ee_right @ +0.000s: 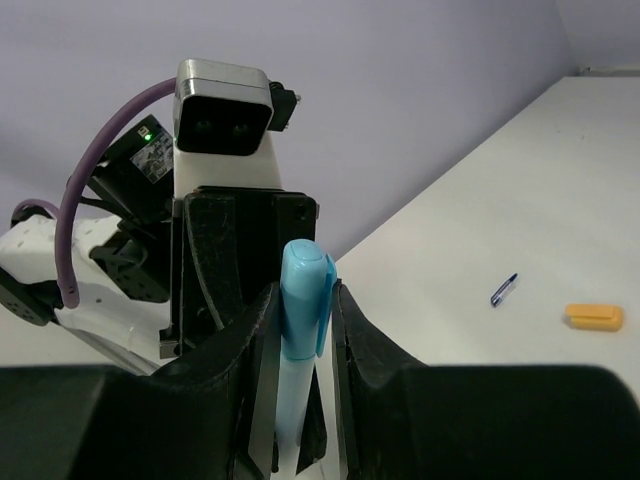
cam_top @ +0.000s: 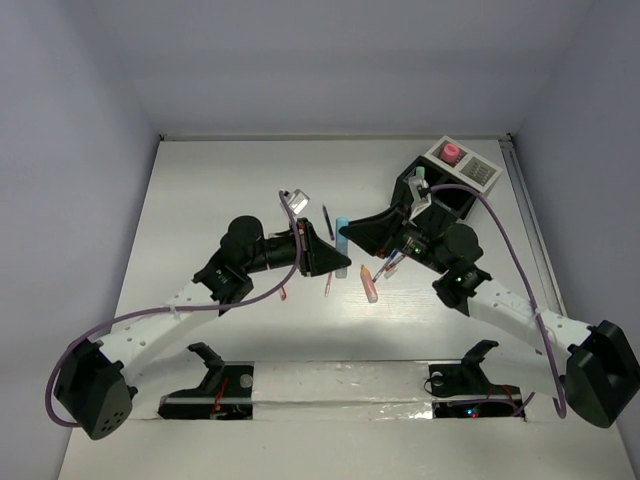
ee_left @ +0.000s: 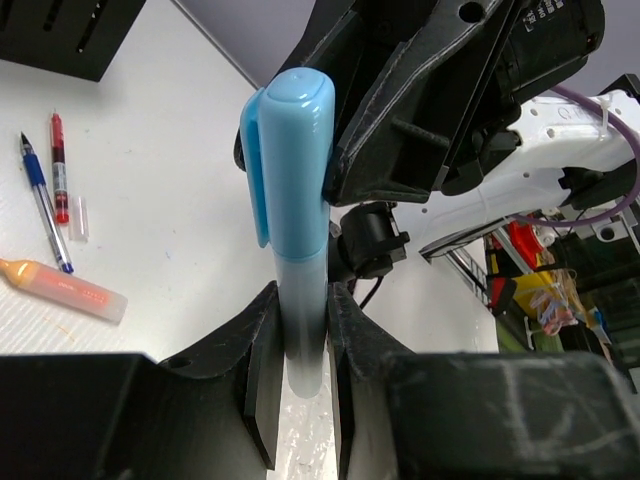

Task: Sort the stationery into containers
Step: Close the pen cap on the pen.

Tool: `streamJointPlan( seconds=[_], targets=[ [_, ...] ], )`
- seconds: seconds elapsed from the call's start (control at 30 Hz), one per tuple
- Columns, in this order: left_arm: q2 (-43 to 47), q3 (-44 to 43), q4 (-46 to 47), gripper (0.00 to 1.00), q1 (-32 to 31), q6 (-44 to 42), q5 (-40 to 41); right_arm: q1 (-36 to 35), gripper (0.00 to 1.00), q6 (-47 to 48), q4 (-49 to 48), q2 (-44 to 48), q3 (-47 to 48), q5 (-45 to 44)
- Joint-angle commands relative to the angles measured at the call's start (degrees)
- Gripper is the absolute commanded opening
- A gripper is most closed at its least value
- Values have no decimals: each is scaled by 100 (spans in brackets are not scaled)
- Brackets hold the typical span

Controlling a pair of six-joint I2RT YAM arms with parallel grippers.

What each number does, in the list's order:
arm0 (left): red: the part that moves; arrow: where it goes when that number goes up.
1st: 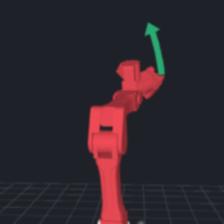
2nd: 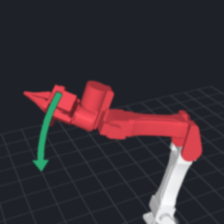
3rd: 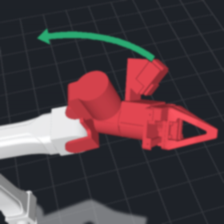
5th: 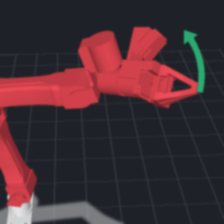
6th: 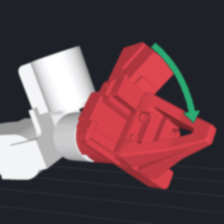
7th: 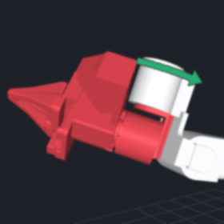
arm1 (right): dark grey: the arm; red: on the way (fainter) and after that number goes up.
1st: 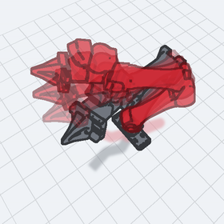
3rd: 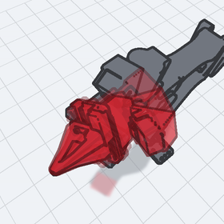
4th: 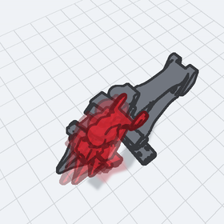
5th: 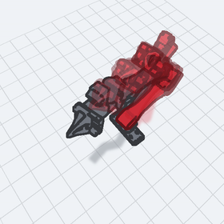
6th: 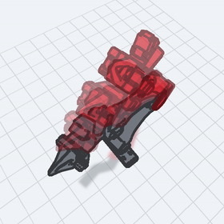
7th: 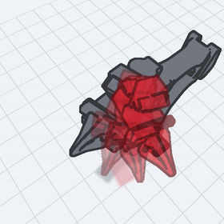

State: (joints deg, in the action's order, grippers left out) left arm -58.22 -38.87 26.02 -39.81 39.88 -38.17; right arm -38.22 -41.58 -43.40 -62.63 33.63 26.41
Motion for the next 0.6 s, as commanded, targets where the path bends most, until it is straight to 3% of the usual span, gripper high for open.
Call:
streamJointPlan(
  seconds=[0.0, 0.3, 0.4, 0.57],
  targets=[
    [293, -1289, 2654, 0, 158, 73, 662, -449, 0, 423, 2116, -442, -673, 1243],
    [522, -1413, 2329, 0, 658, 46, 566, -450, 0, 327, 2081, -39, -928, 1445],
    [478, -1307, 2740, 0, 1001, 529, 206, -450, 0, 309, 2072, -30, -981, 1542],
    [241, -1088, 3171, 0, 1002, 932, 108, -555, 0, 151, 1766, -126, -1086, 1577]
  ],
)
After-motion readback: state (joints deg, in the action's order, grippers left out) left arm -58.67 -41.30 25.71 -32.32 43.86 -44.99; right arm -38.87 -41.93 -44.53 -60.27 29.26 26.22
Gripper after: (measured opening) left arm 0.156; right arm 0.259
